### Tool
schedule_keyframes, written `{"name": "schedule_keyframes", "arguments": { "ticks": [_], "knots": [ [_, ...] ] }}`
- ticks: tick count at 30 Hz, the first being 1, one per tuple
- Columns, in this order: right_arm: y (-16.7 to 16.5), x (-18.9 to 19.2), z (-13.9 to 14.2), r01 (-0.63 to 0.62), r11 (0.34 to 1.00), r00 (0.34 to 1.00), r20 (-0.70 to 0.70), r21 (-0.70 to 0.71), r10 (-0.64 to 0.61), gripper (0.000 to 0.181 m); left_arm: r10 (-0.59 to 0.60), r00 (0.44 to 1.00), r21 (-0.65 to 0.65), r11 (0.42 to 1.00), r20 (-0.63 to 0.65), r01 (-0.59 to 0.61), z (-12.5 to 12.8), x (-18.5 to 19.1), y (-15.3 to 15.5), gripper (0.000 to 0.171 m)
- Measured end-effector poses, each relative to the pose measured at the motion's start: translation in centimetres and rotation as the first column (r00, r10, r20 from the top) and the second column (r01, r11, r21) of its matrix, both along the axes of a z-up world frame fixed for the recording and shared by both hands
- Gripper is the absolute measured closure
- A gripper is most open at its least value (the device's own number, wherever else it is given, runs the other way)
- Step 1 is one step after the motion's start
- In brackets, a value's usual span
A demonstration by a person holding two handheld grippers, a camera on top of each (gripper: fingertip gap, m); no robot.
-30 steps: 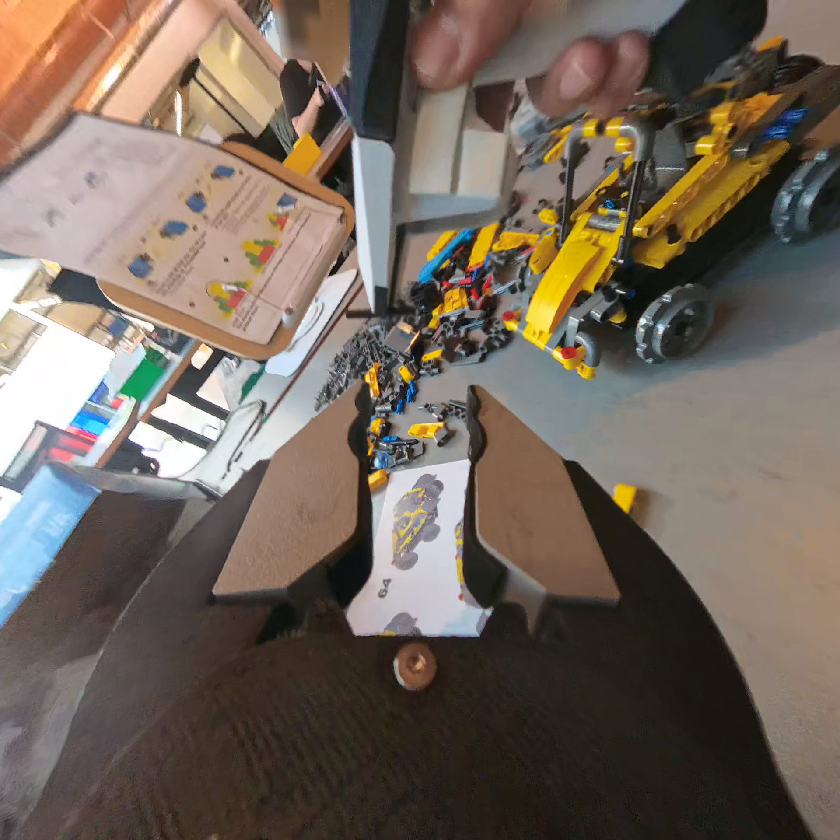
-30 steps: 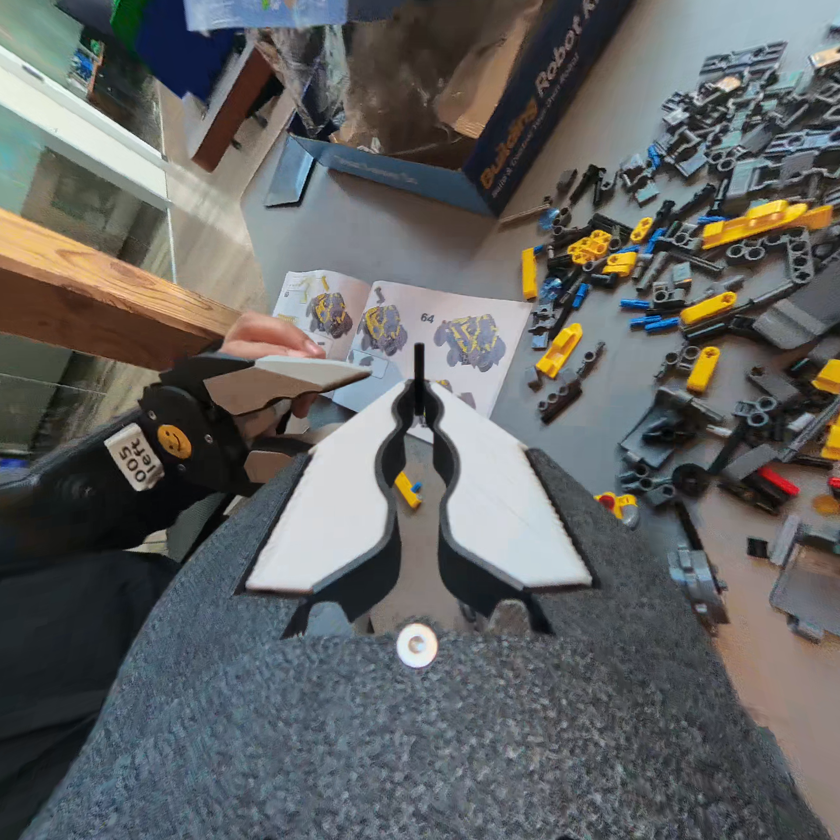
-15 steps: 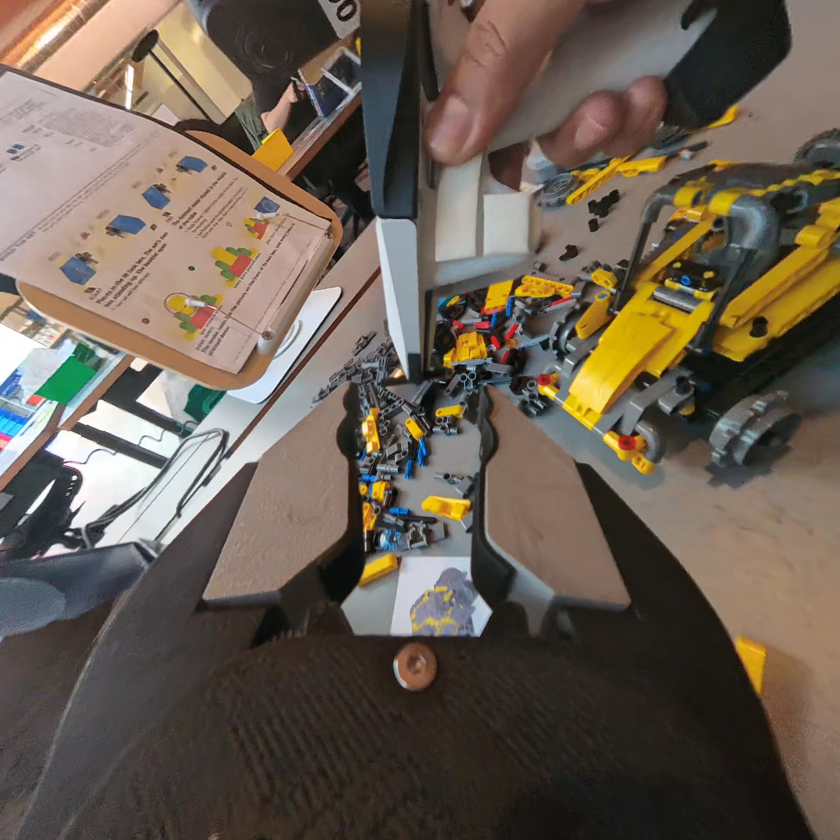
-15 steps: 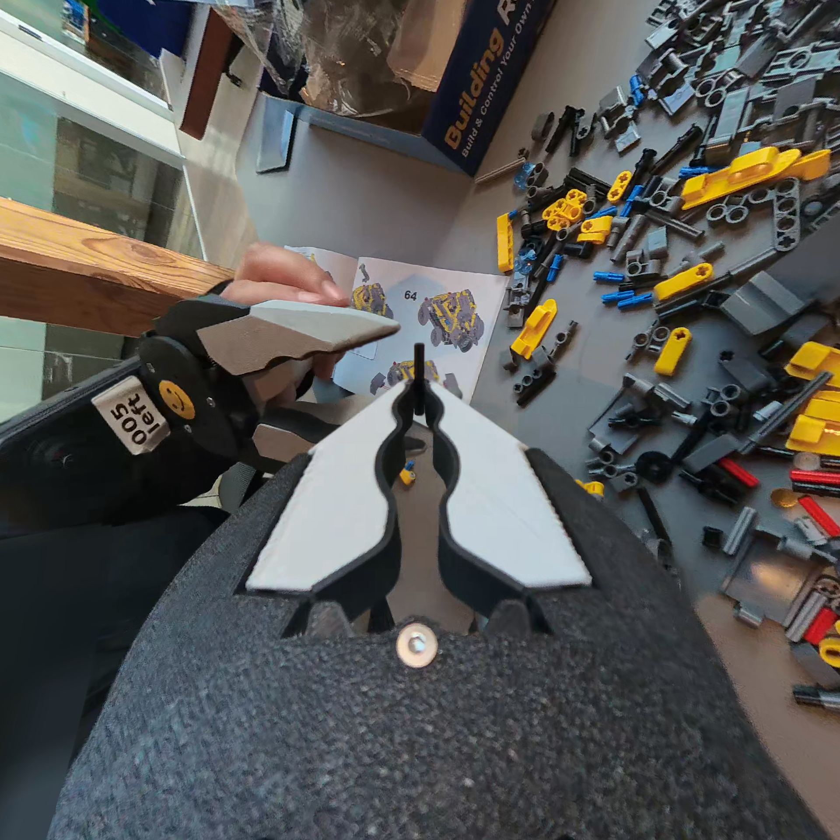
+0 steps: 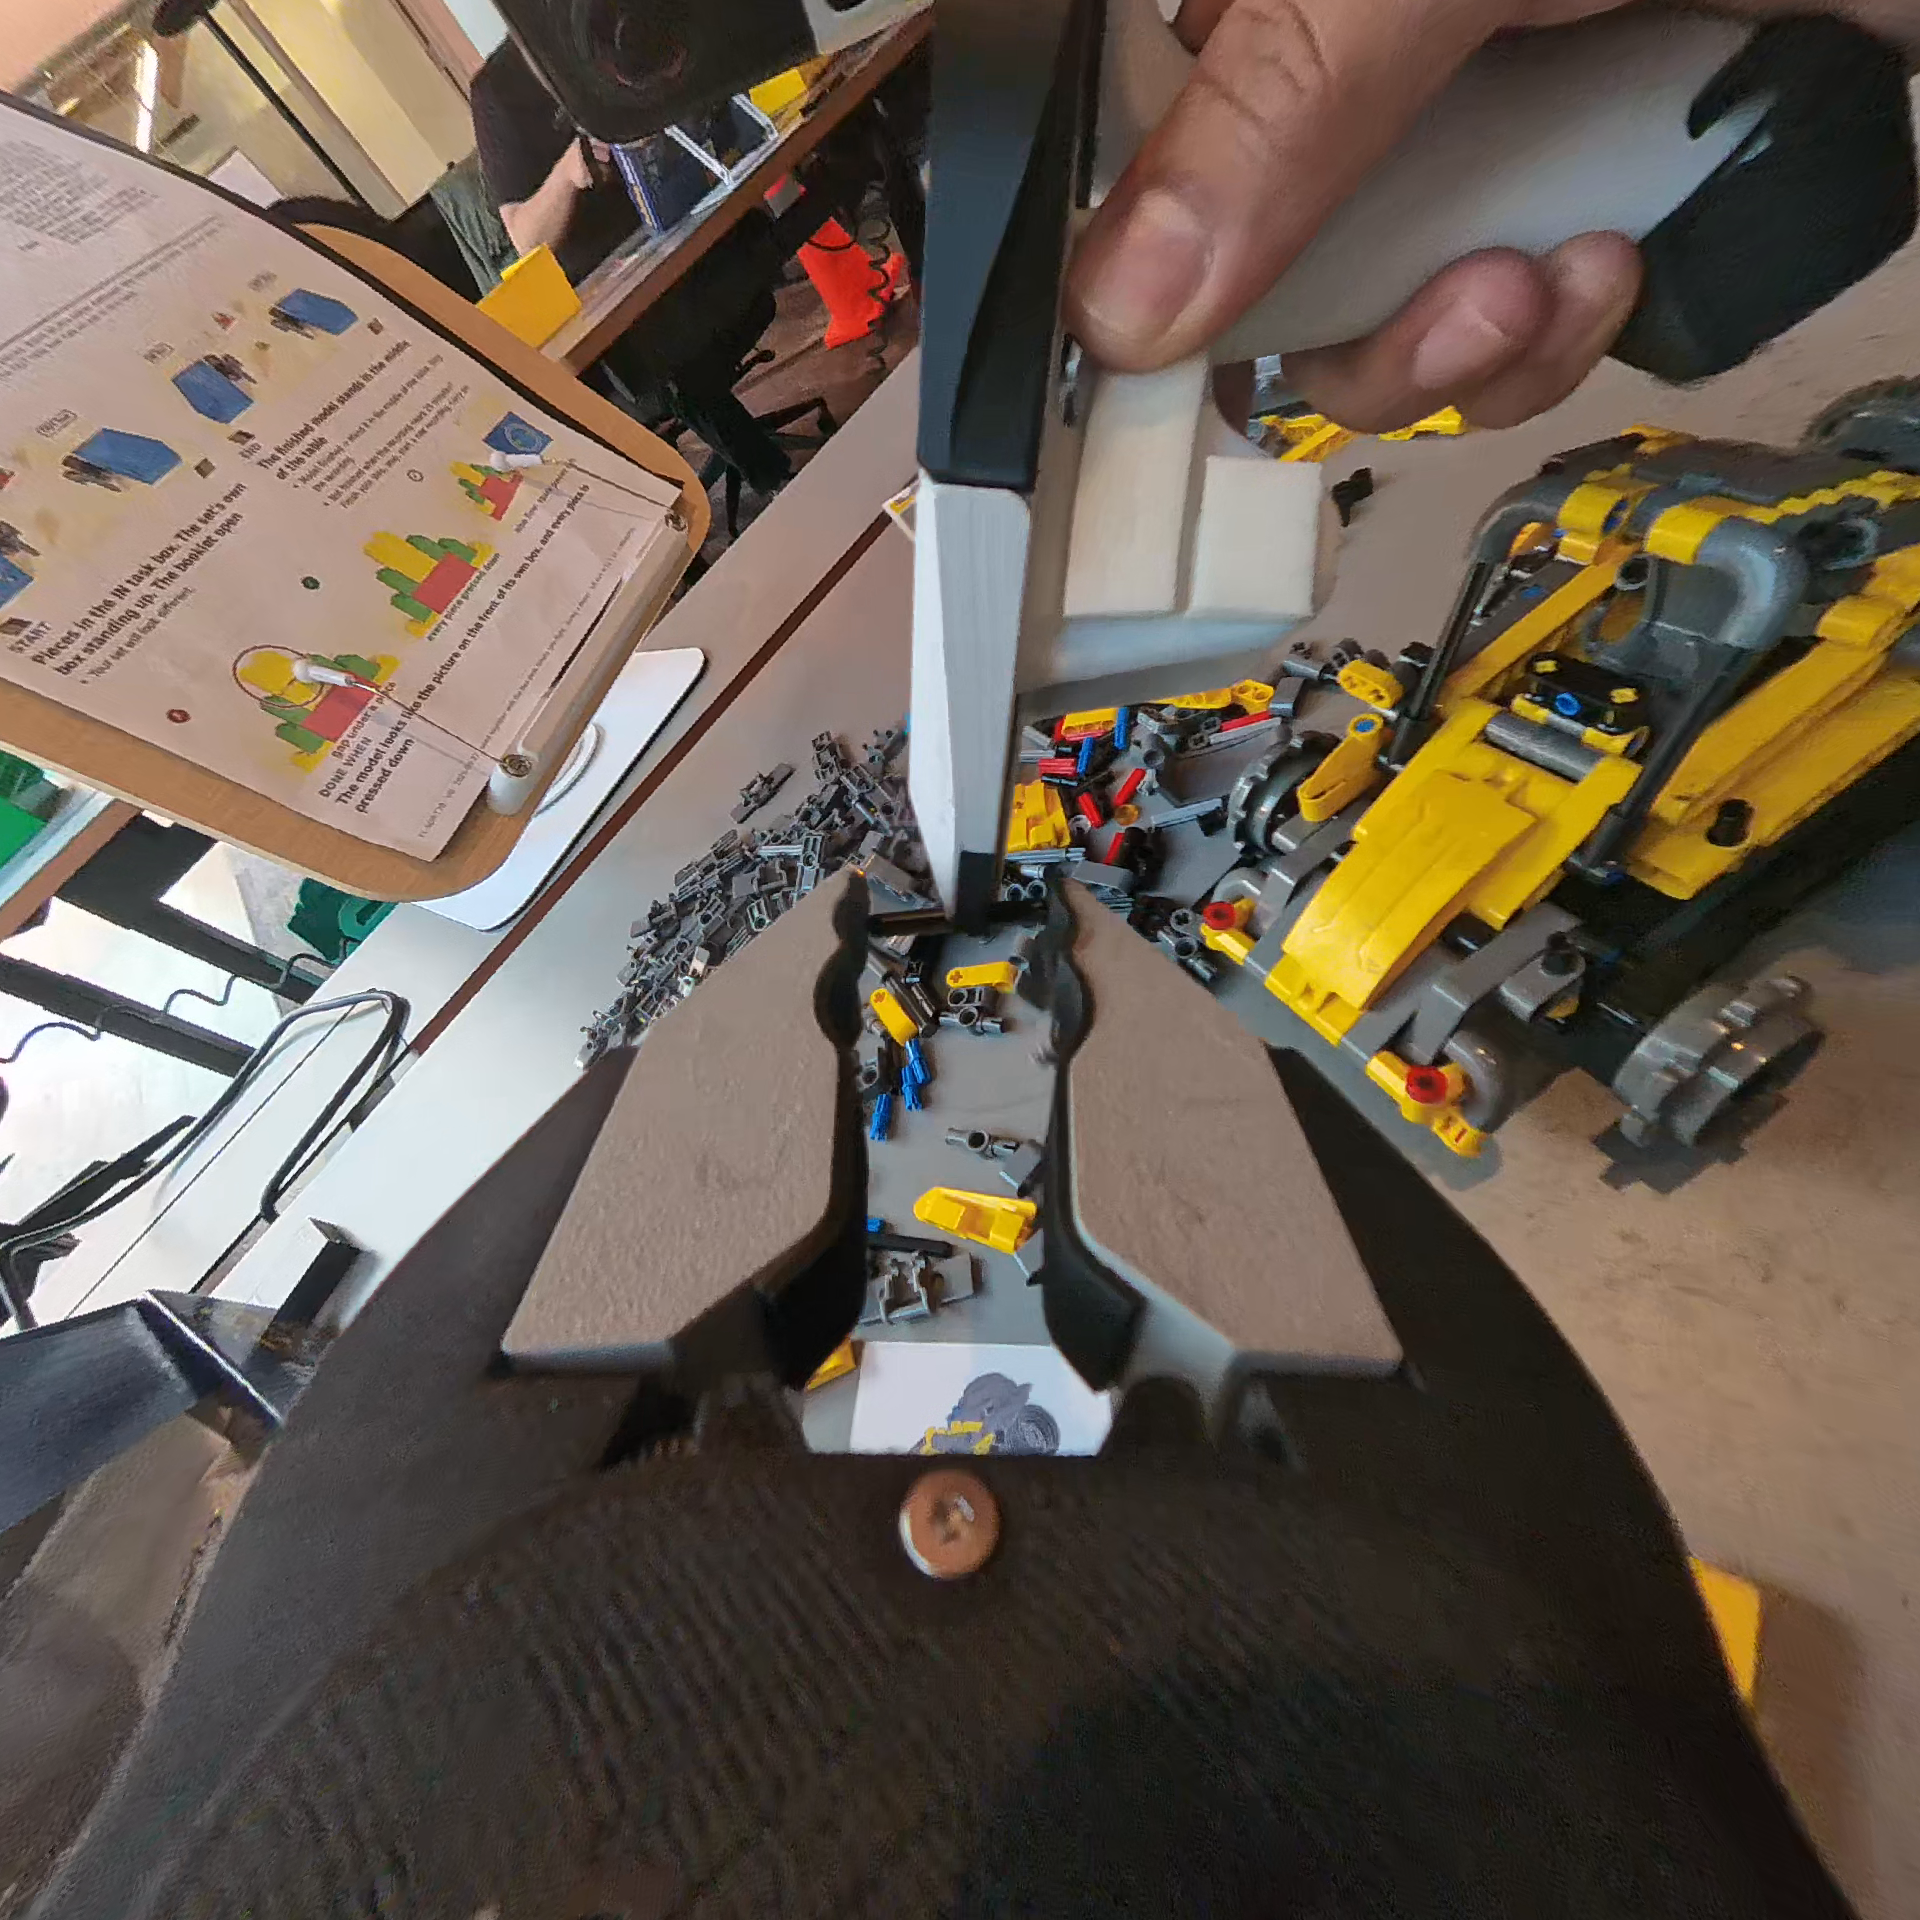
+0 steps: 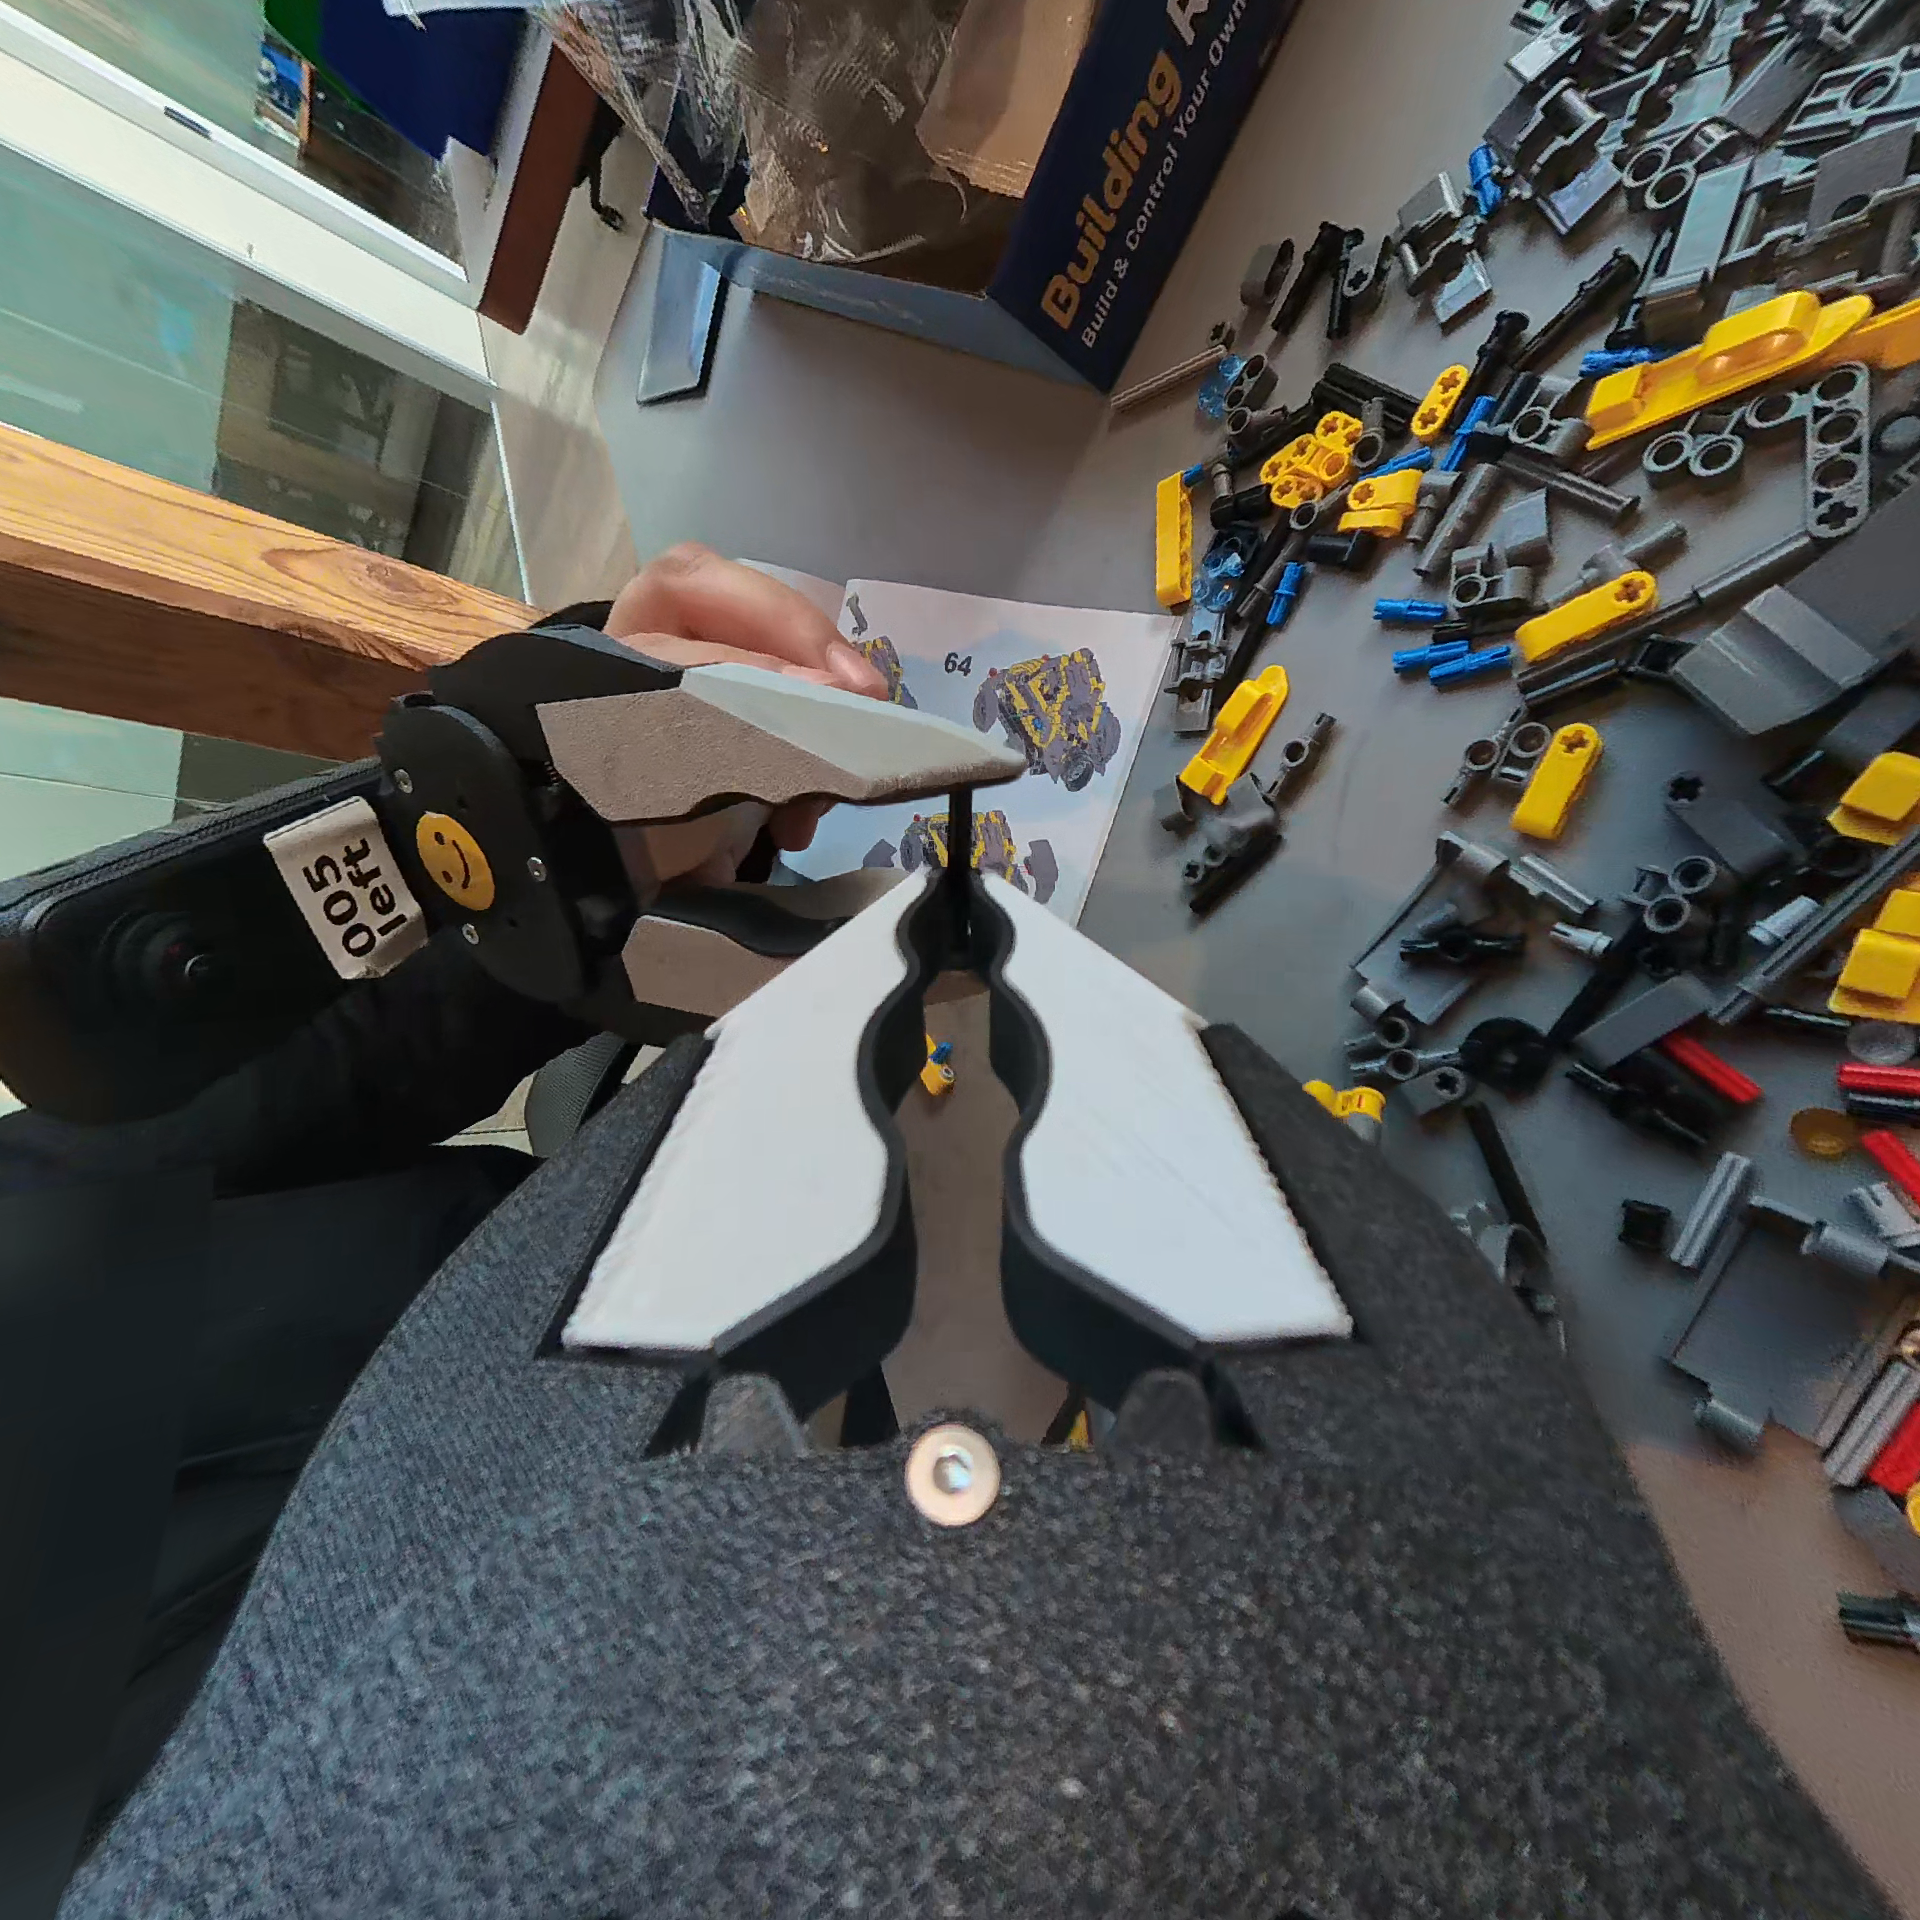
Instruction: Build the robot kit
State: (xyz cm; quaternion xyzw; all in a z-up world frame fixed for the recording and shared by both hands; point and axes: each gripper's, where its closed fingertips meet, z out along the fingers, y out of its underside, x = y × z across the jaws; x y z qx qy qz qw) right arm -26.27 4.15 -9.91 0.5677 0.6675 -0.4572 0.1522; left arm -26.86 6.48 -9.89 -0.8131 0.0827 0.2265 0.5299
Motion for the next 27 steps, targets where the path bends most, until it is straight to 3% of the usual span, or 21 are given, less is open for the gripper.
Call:
{"name": "schedule_keyframes", "arguments": {
  "ticks": [6, 9, 12, 15, 18, 22, 25, 27],
  "knots": [
    [1.0, -0.4, -0.8, 0.029, 0.996, 0.999, -0.02, 0.085, -0.027, 0.178, -0.015, 1.0, -0.015, 1.0, -0.021, 0.015, -0.6, 0.0, 0.2, 0.141],
    [1.3, 0.0, -0.2, 0.038, 0.993, 0.998, -0.054, 0.112, -0.032, 0.168, -0.012, 1.0, -0.031, 0.999, -0.025, 0.011, -1.4, -0.5, -0.1, 0.141],
    [1.0, 1.7, 0.9, 0.027, 0.991, 0.993, -0.115, 0.132, -0.012, 0.155, -0.076, 0.992, -0.001, 0.997, -0.104, 0.077, -0.7, 0.9, -1.0, 0.142],
    [-0.6, 5.0, 1.6, -0.012, 0.989, 0.982, -0.183, 0.146, 0.039, 0.153, -0.186, 0.942, 0.016, 0.98, -0.28, 0.198, 0.9, 4.1, -2.6, 0.142],
    [-3.6, 8.5, 2.5, -0.085, 0.995, 0.969, -0.228, 0.051, 0.095, 0.153, -0.282, 0.867, 0.004, 0.95, -0.41, 0.311, 2.1, 7.5, -4.4, 0.142],
    [-5.9, 10.6, 1.8, -0.093, 0.995, 0.965, -0.24, 0.044, 0.101, 0.157, -0.325, 0.804, -0.029, 0.933, -0.498, 0.359, 2.5, 10.6, -5.8, 0.142],
    [-7.0, 11.3, 1.7, -0.087, 0.996, 0.955, -0.282, 0.026, 0.091, 0.177, -0.334, 0.761, -0.058, 0.929, -0.556, 0.366, 2.4, 12.2, -6.1, 0.142],
    [-7.1, 11.6, 1.2, -0.045, 0.998, 0.948, -0.312, 0.047, 0.058, 0.178, -0.322, 0.745, -0.08, 0.936, -0.584, 0.342, 2.0, 12.5, -6.2, 0.142]
  ]
}}
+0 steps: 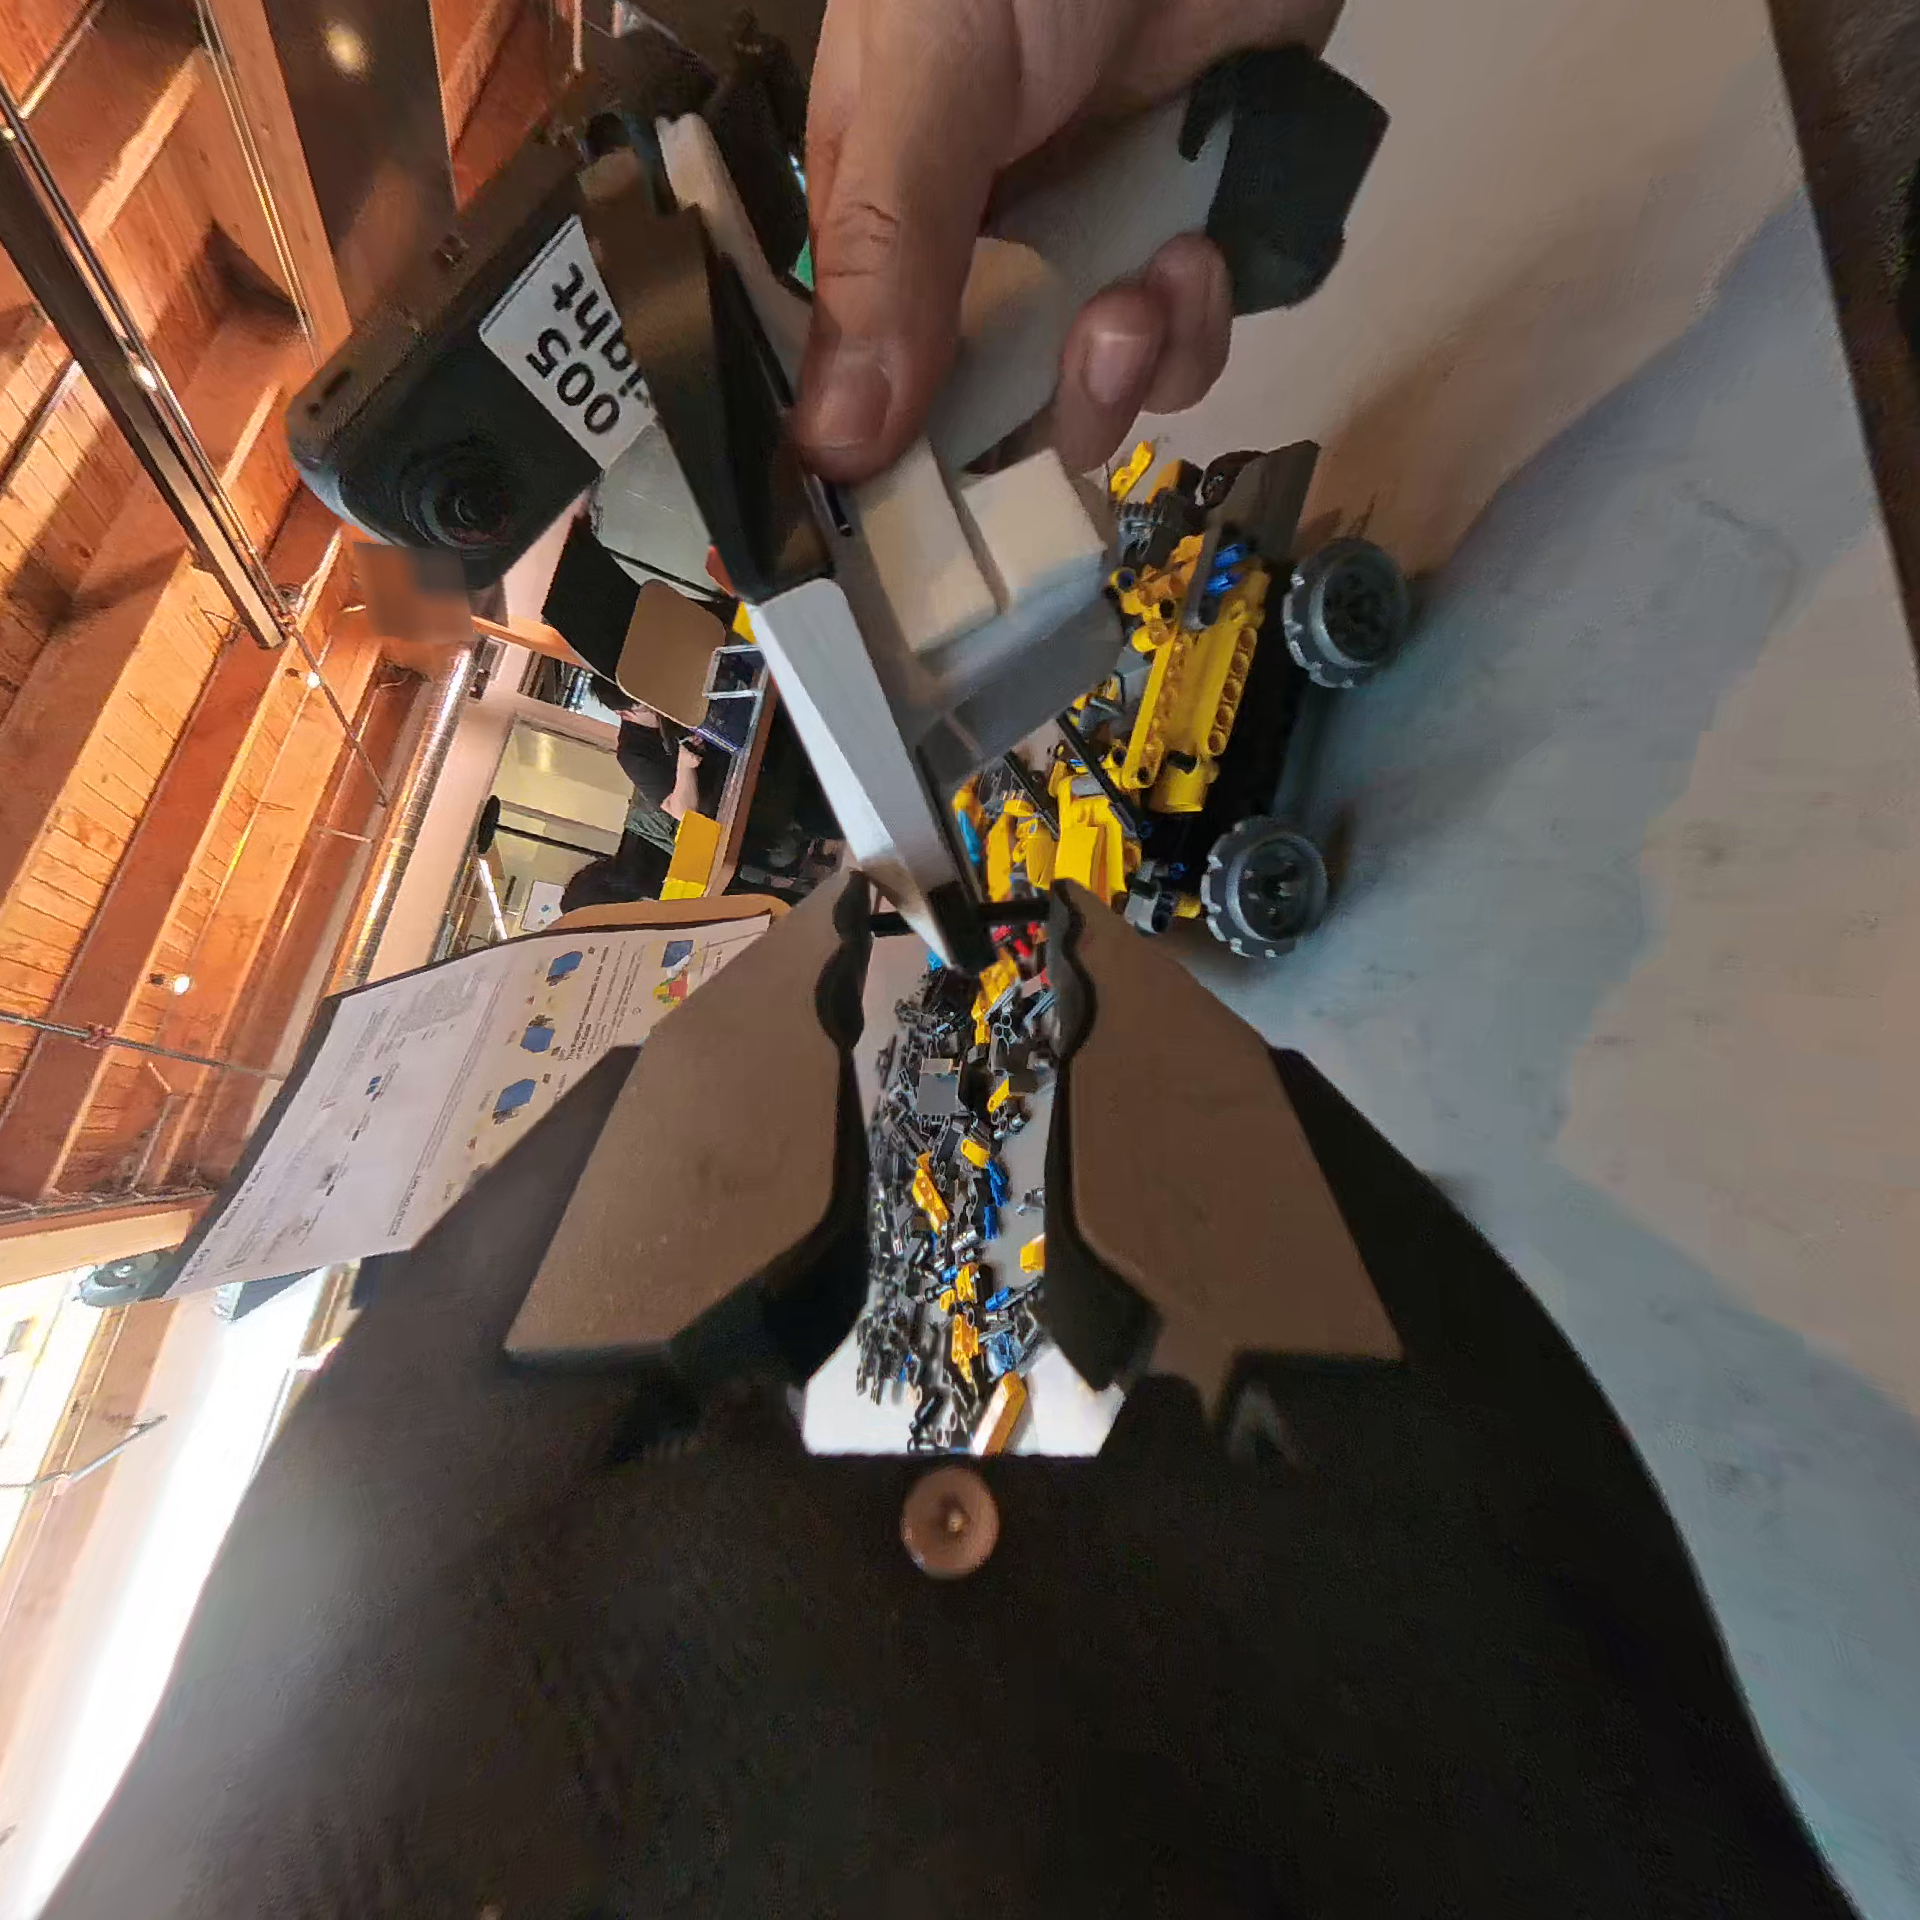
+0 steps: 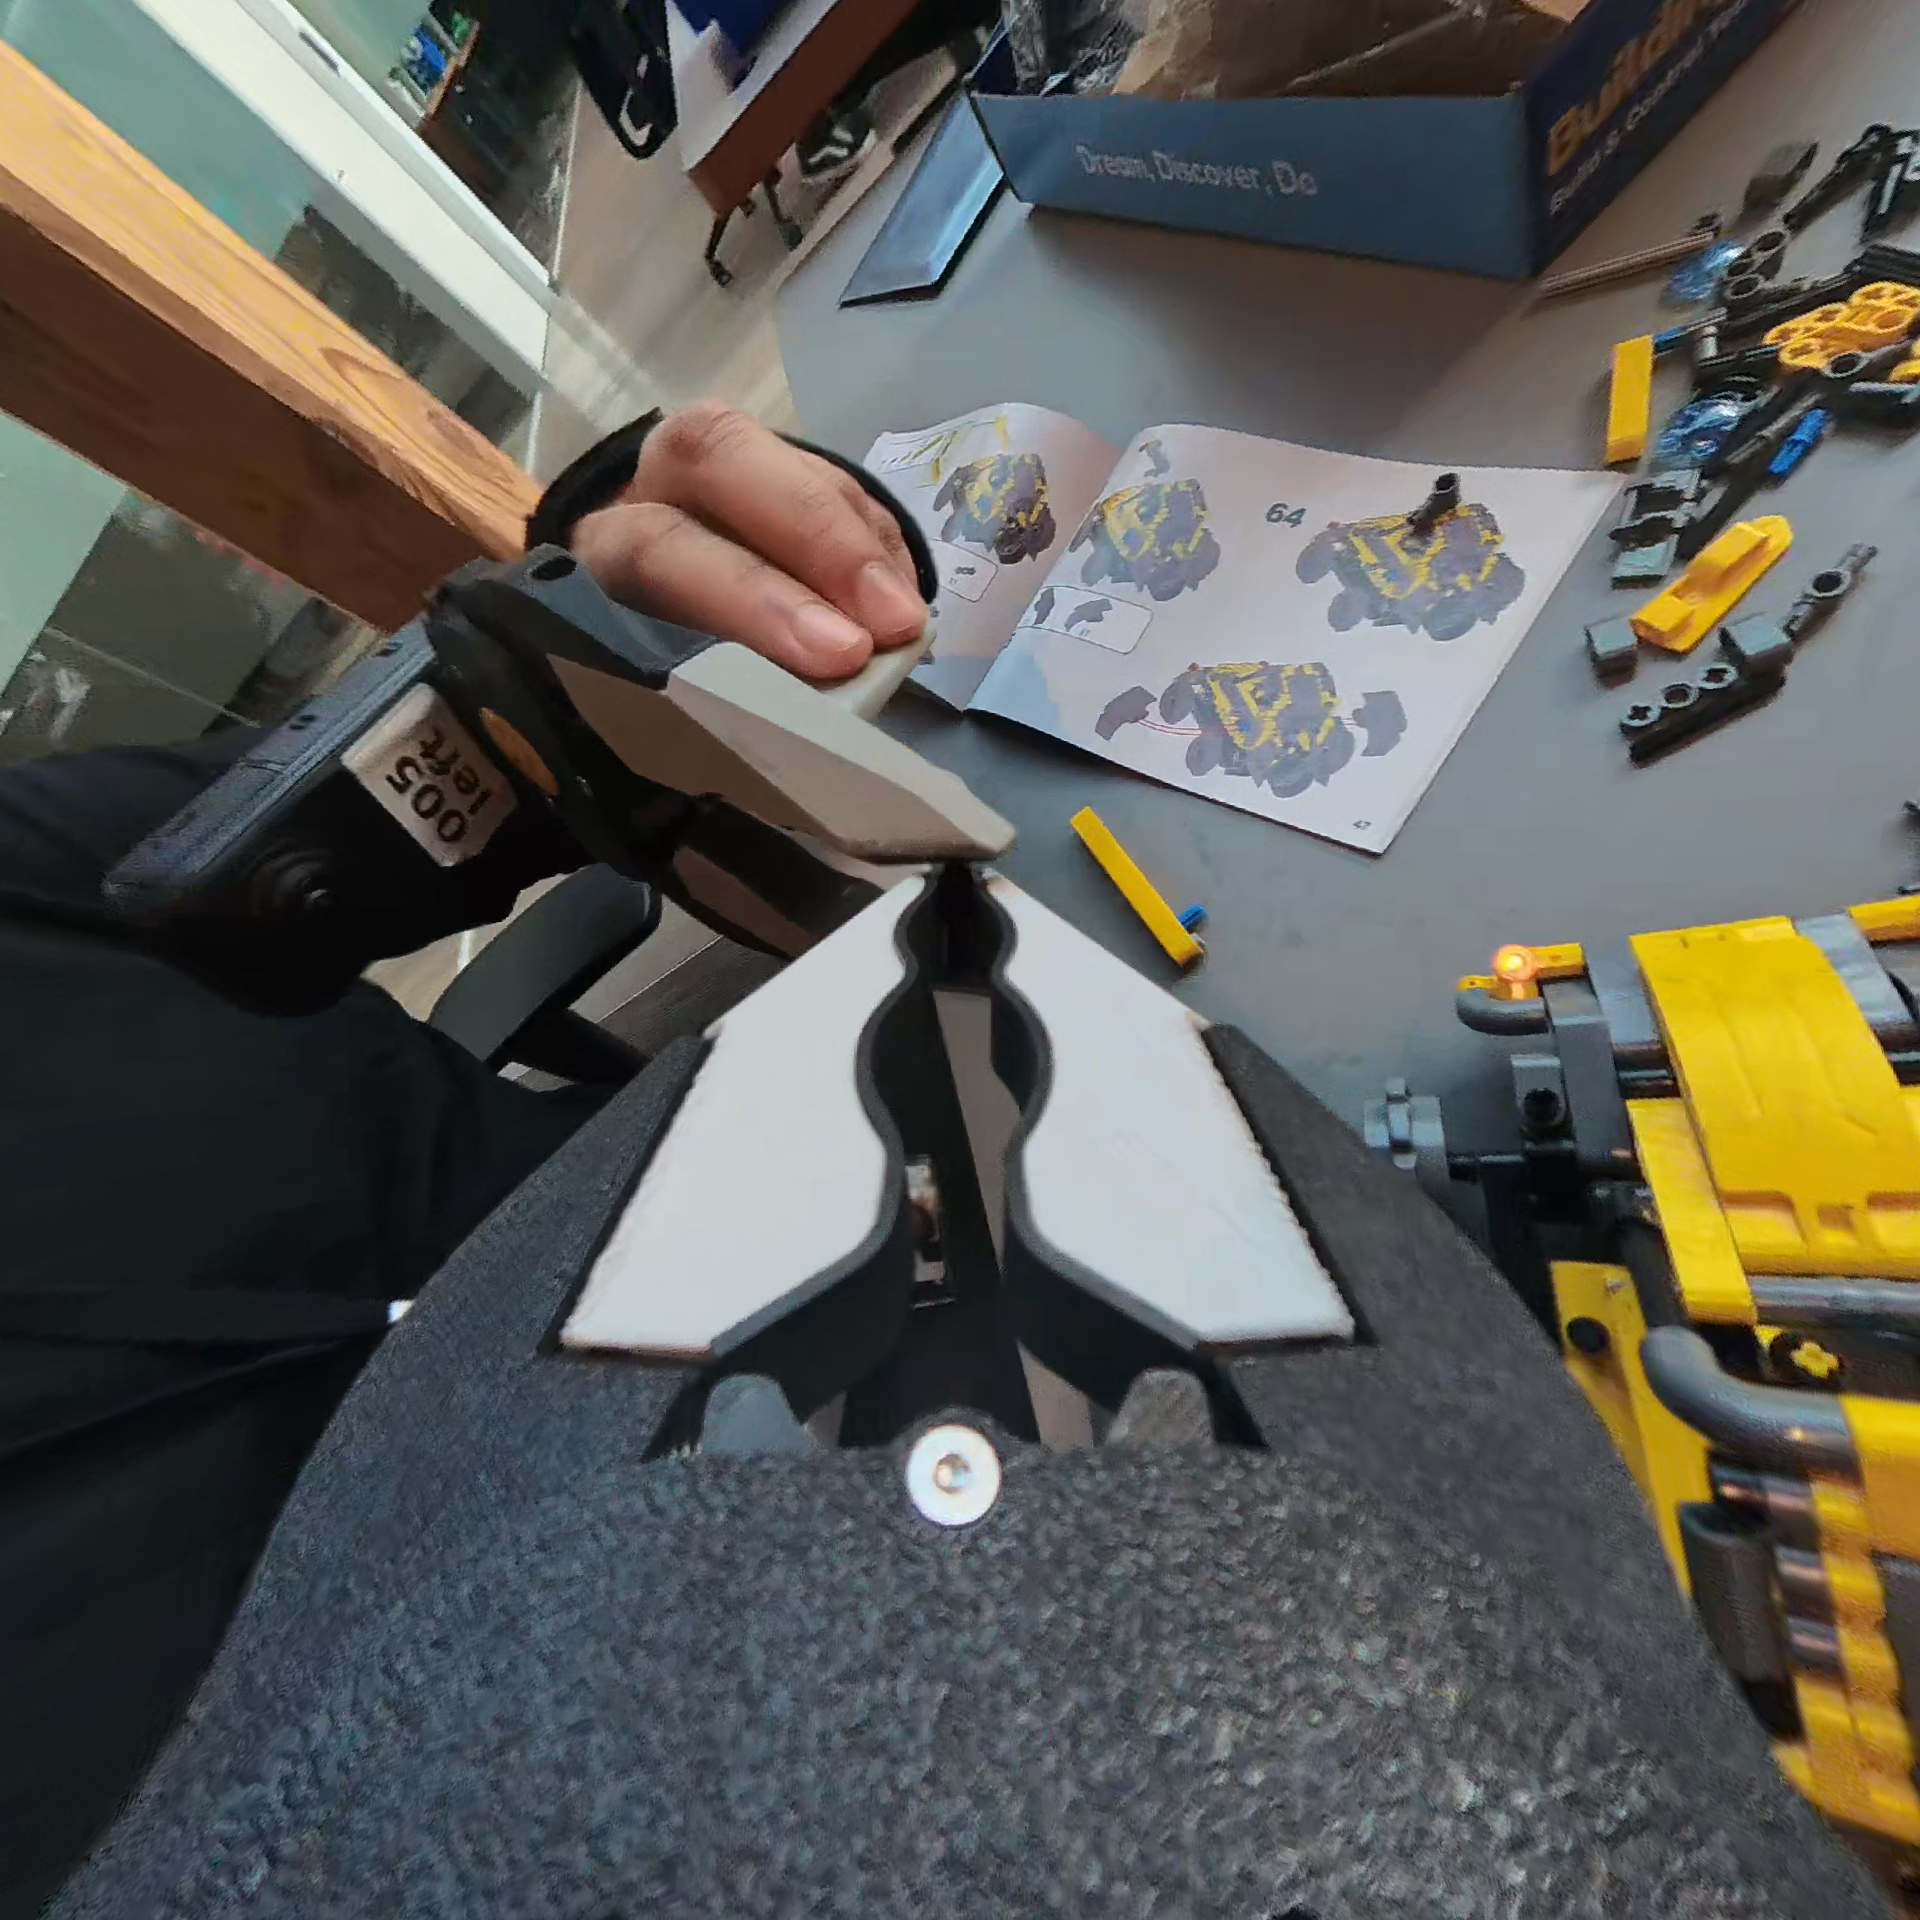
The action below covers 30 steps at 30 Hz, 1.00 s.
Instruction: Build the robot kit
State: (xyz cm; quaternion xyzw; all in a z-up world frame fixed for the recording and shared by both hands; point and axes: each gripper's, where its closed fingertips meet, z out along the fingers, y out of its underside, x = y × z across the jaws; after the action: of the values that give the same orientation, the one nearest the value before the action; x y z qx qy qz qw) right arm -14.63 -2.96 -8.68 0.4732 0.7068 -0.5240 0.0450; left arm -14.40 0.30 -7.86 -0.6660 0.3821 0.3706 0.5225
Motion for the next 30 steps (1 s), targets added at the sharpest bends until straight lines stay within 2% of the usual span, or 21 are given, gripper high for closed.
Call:
{"name": "schedule_keyframes", "arguments": {
  "ticks": [2, 3, 4, 5, 6, 8, 10, 13, 18, 20, 22, 25, 28, 30],
  "knots": [
    [0.5, 0.1, -0.6, 0.096, 0.995, 0.994, -0.059, 0.036, -0.094, 0.177, 0.028, 0.999, -0.019, 0.999, 0.039, -0.028, -0.6, 0.1, -0.3, 0.143],
    [0.4, 0.4, -0.4, 0.127, 0.992, 0.988, -0.095, 0.011, -0.125, 0.177, 0.096, 0.991, -0.05, 0.995, 0.088, -0.092, -1.1, -0.5, -0.7, 0.143],
    [0.2, 0.8, -0.1, 0.151, 0.988, 0.979, -0.132, -0.035, -0.155, 0.177, 0.178, 0.971, -0.084, 0.982, 0.157, -0.167, -1.6, -1.3, -1.1, 0.135],
    [0.1, 1.2, 0.2, 0.17, 0.982, 0.969, -0.165, -0.085, -0.182, 0.177, 0.242, 0.935, -0.12, 0.969, 0.258, -0.217, -2.2, -1.7, -1.6, 0.131],
    [0.0, 1.6, 0.4, 0.173, 0.976, 0.964, -0.182, -0.132, -0.196, 0.177, 0.267, 0.882, -0.159, 0.962, 0.388, -0.221, -2.8, -1.2, -2.1, 0.133],
    [-0.2, 2.1, 0.9, 0.176, 0.958, 0.951, -0.212, -0.225, -0.225, 0.177, 0.212, 0.746, -0.202, 0.974, 0.631, -0.106, -3.7, 1.8, -2.6, 0.137],
    [-0.6, 2.7, 1.6, 0.155, 0.939, 0.938, -0.252, -0.307, -0.237, 0.177, 0.182, 0.631, -0.194, 0.98, 0.754, -0.05, -3.8, 3.8, -2.7, 0.143],
    [-1.3, 3.4, 1.6, 0.143, 0.93, 0.928, -0.28, -0.338, -0.244, 0.177, 0.201, 0.518, -0.211, 0.977, 0.831, -0.041, -3.8, 4.6, -2.6, 0.144],
    [-1.4, 4.0, 1.5, 0.164, 0.943, 0.893, -0.362, -0.289, -0.267, 0.177, 0.129, 0.367, -0.143, 0.99, 0.921, 0.012, -2.0, 5.8, -2.3, 0.149],
    [-1.5, 4.3, 1.3, 0.166, 0.949, 0.889, -0.375, -0.267, -0.261, 0.177, 0.101, 0.322, -0.111, 0.994, 0.941, 0.012, -1.5, 5.9, -2.5, 0.161],
    [-1.8, 4.6, 1.0, 0.16, 0.954, 0.891, -0.379, -0.253, -0.25, 0.177, 0.079, 0.293, -0.087, 0.996, 0.953, 0.013, -1.2, 5.9, -2.8, 0.171],
    [-2.8, 5.6, 0.0, 0.144, 0.963, 0.896, -0.382, -0.226, -0.224, 0.177, 0.092, 0.249, -0.105, 0.994, 0.964, 0.041, -1.8, 6.5, -3.4, 0.171],
    [-4.2, 7.1, -1.8, 0.127, 0.972, 0.9, -0.389, -0.196, -0.196, 0.177, 0.113, 0.227, -0.126, 0.991, 0.967, 0.042, -2.9, 7.6, -4.7, 0.164],
    [-4.9, 7.8, -2.8, 0.115, 0.973, 0.908, -0.377, -0.199, -0.184, 0.177, 0.125, 0.23, -0.14, 0.989, 0.965, 0.051, -4.0, 8.6, -5.6, 0.17]
  ]
}}
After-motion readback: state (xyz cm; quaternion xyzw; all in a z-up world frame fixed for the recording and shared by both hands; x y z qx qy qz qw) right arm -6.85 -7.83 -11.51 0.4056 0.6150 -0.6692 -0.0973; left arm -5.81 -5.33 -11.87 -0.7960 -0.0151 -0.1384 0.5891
